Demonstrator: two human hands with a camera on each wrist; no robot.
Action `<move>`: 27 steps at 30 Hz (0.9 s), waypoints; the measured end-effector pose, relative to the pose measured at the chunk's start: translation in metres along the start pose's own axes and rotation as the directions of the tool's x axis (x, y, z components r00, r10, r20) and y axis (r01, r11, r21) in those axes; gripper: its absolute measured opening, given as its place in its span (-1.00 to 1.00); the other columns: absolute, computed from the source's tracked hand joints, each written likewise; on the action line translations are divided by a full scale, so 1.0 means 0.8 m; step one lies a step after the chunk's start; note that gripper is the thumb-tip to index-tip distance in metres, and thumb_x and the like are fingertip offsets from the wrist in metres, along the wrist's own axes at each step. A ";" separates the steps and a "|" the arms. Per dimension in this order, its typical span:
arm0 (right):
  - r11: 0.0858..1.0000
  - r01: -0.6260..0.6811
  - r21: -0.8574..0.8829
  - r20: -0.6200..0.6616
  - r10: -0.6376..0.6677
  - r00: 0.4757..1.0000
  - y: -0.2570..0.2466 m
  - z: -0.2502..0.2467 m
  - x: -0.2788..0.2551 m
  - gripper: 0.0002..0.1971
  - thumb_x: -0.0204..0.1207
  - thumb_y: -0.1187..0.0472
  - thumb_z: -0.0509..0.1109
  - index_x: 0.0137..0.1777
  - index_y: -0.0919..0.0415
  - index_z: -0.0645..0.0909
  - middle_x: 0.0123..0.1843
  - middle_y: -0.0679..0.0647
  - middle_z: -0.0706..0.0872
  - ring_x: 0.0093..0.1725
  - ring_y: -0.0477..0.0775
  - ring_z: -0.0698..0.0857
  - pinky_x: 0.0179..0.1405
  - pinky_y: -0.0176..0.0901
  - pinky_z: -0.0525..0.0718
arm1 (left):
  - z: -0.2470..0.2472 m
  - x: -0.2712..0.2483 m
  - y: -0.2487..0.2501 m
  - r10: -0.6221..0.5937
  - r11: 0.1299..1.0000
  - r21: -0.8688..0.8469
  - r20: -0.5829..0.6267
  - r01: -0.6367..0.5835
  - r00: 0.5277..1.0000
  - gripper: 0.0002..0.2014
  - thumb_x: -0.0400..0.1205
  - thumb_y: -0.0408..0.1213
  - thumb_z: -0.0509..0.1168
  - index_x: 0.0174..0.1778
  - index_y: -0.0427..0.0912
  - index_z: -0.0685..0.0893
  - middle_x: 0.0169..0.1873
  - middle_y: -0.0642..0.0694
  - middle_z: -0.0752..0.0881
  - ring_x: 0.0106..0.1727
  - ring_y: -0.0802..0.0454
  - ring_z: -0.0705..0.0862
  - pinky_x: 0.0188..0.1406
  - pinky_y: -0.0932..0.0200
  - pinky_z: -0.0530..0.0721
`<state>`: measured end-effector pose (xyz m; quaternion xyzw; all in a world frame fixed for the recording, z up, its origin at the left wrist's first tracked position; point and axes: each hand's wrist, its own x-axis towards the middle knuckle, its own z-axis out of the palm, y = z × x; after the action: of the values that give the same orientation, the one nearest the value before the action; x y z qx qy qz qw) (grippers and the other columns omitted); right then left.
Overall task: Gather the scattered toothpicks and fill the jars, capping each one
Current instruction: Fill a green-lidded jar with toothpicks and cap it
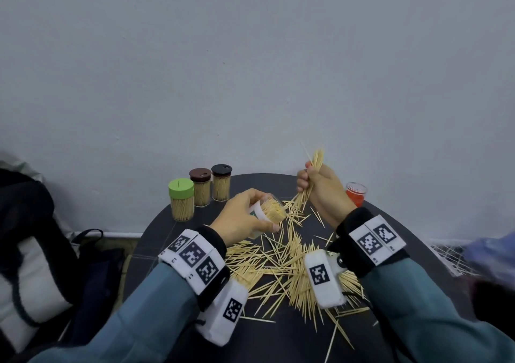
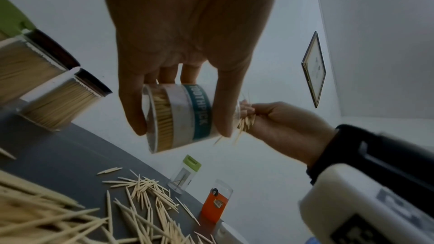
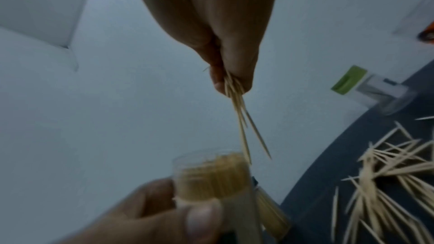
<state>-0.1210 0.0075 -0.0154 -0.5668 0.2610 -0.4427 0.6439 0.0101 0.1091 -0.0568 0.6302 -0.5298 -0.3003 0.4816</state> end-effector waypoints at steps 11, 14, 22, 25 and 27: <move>0.998 0.067 0.017 0.146 -0.068 0.987 -0.026 0.025 -0.004 -0.73 0.73 0.36 -0.11 -0.15 0.14 0.32 -0.39 0.00 0.34 -0.58 -0.21 0.39 -0.49 -0.38 0.43 | -0.006 0.002 -0.003 -0.019 0.999 0.046 -0.028 0.021 0.999 -0.38 0.31 -0.39 0.60 0.28 -0.14 0.54 0.13 -0.07 0.66 0.15 0.00 0.65 0.20 0.06 0.64; 1.000 0.026 0.005 0.127 -0.026 0.992 -0.019 0.029 -0.002 -0.73 0.73 0.37 -0.11 -0.15 0.15 0.32 -0.38 0.01 0.34 -0.58 -0.20 0.38 -0.48 -0.37 0.41 | -0.006 0.001 -0.002 -0.021 0.999 0.046 -0.019 0.021 1.000 -0.38 0.29 -0.40 0.61 0.26 -0.13 0.56 0.13 -0.06 0.67 0.15 -0.01 0.66 0.21 0.03 0.65; 0.979 0.029 0.203 0.016 -0.033 0.999 -0.006 0.039 -0.005 -0.74 0.73 0.37 -0.10 -0.15 0.15 0.30 -0.39 0.01 0.32 -0.60 -0.21 0.39 -0.52 -0.40 0.42 | -0.001 -0.003 0.005 -0.022 1.000 -0.005 0.058 0.022 0.998 -0.39 0.31 -0.41 0.59 0.27 -0.15 0.55 0.10 -0.10 0.70 0.11 -0.05 0.70 0.08 0.05 0.71; 0.980 0.033 0.196 0.037 -0.042 0.998 0.003 0.043 -0.012 -0.75 0.73 0.36 -0.10 -0.14 0.16 0.31 -0.38 0.02 0.33 -0.58 -0.20 0.39 -0.49 -0.38 0.43 | -0.002 -0.002 0.008 -0.036 0.994 -0.097 0.051 0.041 0.998 -0.40 0.34 -0.42 0.57 0.29 -0.21 0.53 0.13 -0.18 0.71 0.11 -0.05 0.69 0.14 0.02 0.65; 0.980 0.029 0.198 0.070 -0.043 0.997 0.009 0.044 -0.018 -0.77 0.73 0.36 -0.09 -0.12 0.17 0.31 -0.37 0.03 0.34 -0.55 -0.18 0.41 -0.48 -0.36 0.46 | -0.002 -0.001 0.008 -0.048 0.990 -0.132 0.034 0.052 0.998 -0.39 0.35 -0.40 0.56 0.31 -0.24 0.51 0.14 -0.21 0.70 0.11 -0.06 0.68 0.15 0.02 0.63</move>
<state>-0.0958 0.0371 -0.0169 -0.5208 0.1816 -0.4567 0.6980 0.0092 0.1106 -0.0505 0.6050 -0.5002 -0.3567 0.5065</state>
